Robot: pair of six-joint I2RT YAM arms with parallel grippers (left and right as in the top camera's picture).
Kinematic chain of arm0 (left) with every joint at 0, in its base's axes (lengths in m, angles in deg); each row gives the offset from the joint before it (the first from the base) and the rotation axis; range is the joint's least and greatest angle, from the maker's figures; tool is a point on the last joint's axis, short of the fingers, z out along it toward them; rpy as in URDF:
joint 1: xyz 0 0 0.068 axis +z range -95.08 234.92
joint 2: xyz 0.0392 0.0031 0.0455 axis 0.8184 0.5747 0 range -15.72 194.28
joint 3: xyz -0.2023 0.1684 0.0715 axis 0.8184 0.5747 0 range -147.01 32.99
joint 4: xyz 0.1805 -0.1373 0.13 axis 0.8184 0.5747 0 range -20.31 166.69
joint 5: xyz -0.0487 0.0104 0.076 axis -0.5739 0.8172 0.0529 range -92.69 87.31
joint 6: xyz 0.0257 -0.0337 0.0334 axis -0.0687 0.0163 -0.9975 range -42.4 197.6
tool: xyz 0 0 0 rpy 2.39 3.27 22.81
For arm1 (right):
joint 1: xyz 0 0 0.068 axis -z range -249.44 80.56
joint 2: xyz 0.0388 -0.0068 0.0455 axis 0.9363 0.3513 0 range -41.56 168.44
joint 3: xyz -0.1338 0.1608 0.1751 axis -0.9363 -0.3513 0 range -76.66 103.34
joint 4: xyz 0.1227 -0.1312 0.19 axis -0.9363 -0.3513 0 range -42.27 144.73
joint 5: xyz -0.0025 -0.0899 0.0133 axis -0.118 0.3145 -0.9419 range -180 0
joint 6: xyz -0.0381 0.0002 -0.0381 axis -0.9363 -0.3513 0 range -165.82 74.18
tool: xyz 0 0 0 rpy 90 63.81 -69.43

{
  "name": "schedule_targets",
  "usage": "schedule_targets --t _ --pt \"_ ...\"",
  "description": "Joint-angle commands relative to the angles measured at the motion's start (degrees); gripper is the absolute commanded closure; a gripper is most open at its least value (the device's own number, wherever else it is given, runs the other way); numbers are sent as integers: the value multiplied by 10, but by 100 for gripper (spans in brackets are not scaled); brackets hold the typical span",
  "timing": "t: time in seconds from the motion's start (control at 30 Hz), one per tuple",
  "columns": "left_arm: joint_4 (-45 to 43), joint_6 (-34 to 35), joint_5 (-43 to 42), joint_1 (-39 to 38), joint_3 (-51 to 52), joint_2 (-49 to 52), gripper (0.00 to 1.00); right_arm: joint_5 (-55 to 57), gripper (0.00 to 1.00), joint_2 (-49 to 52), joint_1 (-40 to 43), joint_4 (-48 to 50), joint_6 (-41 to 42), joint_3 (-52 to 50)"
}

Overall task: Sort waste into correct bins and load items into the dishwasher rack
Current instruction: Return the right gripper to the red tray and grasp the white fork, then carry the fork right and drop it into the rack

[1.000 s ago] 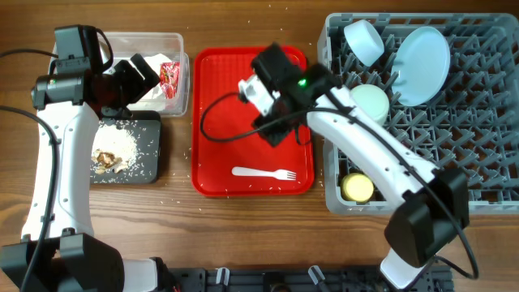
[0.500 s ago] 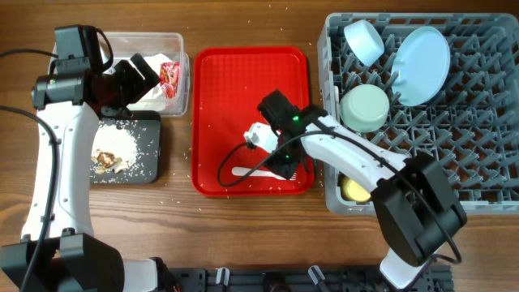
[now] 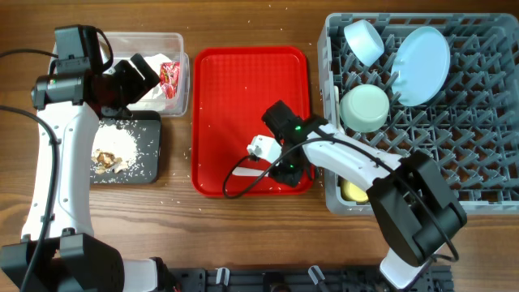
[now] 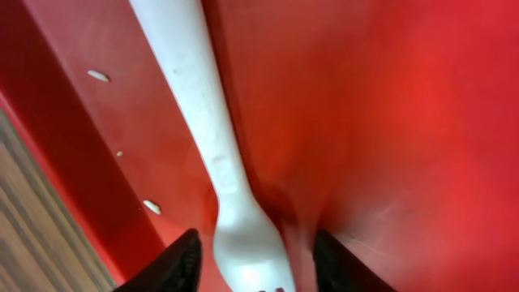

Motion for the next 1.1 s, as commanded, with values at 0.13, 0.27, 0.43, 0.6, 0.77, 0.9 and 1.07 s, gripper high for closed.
schedule_targets --t 0.13,0.27,0.43,0.6,0.77,0.9,1.07 --pt "-2 -1 -5 2 0 -7 0 -22 96 7 0 0 -3 -9" --pt "-2 -1 -5 2 0 -7 0 -16 96 7 0 -2 9 -8" --pt "-2 -1 -5 2 0 -7 0 -9 96 6 0 -1 21 -5" --pt "-2 -1 -5 2 0 -7 0 28 96 -10 7 -23 110 76" --pt "-2 -1 -5 2 0 -7 0 54 96 -56 50 -78 207 204" --pt "-2 -1 -5 2 0 -7 0 133 96 -111 134 -148 346 251" --pt "-2 -1 -5 2 0 -7 0 140 96 -116 234 -255 485 241"
